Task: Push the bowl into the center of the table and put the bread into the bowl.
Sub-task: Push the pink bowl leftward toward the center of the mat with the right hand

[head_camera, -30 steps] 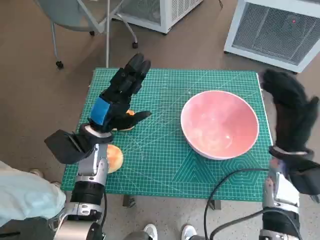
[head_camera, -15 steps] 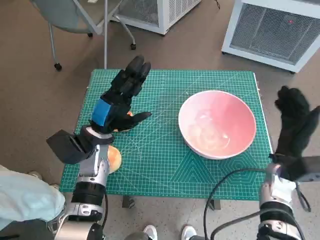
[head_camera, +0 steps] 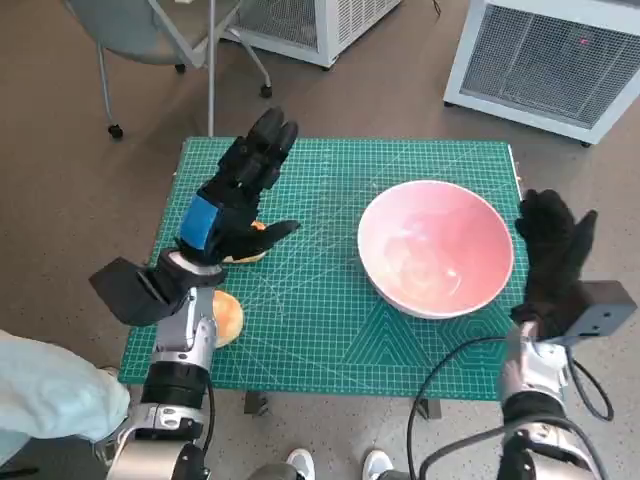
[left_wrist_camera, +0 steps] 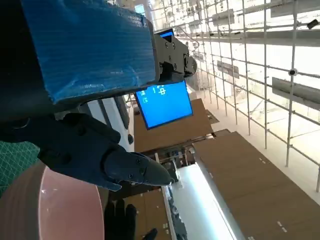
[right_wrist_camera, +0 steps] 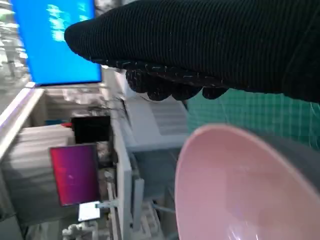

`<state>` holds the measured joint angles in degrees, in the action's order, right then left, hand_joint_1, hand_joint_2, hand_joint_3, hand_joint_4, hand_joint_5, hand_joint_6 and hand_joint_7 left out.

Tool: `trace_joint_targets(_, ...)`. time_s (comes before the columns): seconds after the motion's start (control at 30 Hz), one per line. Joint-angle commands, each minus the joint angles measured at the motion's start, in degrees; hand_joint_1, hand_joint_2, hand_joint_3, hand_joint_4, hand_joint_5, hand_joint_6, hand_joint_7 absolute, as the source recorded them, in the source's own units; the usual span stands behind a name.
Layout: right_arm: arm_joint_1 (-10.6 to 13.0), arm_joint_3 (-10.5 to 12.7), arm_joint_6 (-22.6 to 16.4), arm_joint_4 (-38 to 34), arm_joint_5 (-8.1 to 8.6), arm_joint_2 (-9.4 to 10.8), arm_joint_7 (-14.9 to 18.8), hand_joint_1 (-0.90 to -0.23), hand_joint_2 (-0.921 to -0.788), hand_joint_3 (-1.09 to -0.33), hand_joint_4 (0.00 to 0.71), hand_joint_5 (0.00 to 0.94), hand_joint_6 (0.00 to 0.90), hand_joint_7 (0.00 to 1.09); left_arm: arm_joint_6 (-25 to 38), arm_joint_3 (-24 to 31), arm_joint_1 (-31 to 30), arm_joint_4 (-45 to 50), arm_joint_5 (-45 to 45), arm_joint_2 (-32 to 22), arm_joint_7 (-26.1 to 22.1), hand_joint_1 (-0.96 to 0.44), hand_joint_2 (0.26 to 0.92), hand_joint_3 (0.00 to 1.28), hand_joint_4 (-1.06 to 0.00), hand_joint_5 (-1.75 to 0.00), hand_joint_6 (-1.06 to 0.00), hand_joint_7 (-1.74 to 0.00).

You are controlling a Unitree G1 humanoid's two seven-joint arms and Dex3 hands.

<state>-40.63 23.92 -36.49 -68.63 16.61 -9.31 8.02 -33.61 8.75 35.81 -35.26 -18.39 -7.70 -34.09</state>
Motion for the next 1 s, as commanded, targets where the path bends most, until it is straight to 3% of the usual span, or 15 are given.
trace_joint_targets(0.03, -1.4, 3.2, 4.0, -2.2, 4.32, 2.6, 3.2, -0.634, -0.921, -0.908, 0.226, 0.014, 0.109, 0.45, -0.2, 0.2, 0.6, 0.3, 0.0, -0.5, -0.3, -0.37, 0.921, 0.09, -0.14, 0.00, -0.22, -0.02)
trace_joint_targets(0.17, -2.7, 4.3, 5.7, -2.8, 5.70, 3.7, 4.5, -0.638, -0.921, -0.895, 0.236, 0.007, 0.137, 0.42, -0.3, 0.4, 0.3, 0.6, 0.0, -0.8, -0.2, -0.36, 0.921, 0.09, -0.14, 0.00, -0.22, -0.02)
trace_joint_targets(0.47, -5.0, 5.3, 8.4, -3.9, 6.58, 5.4, 6.3, -0.665, -0.921, -0.854, 0.232, 0.002, 0.146, 0.38, -0.9, 0.7, -0.3, 1.0, 0.1, -1.4, 0.0, -0.36, 0.921, 0.09, -0.14, 0.00, -0.22, -0.01)
trace_joint_targets(1.0, -8.8, 8.2, 13.3, -5.0, 9.24, 8.9, 7.3, -0.644, -0.921, -0.865, 0.245, 0.006, 0.160, 0.35, -0.8, 1.0, -2.3, 3.3, 0.8, -2.2, 1.5, -0.37, 0.921, 0.09, -0.15, -0.01, -0.22, -0.01)
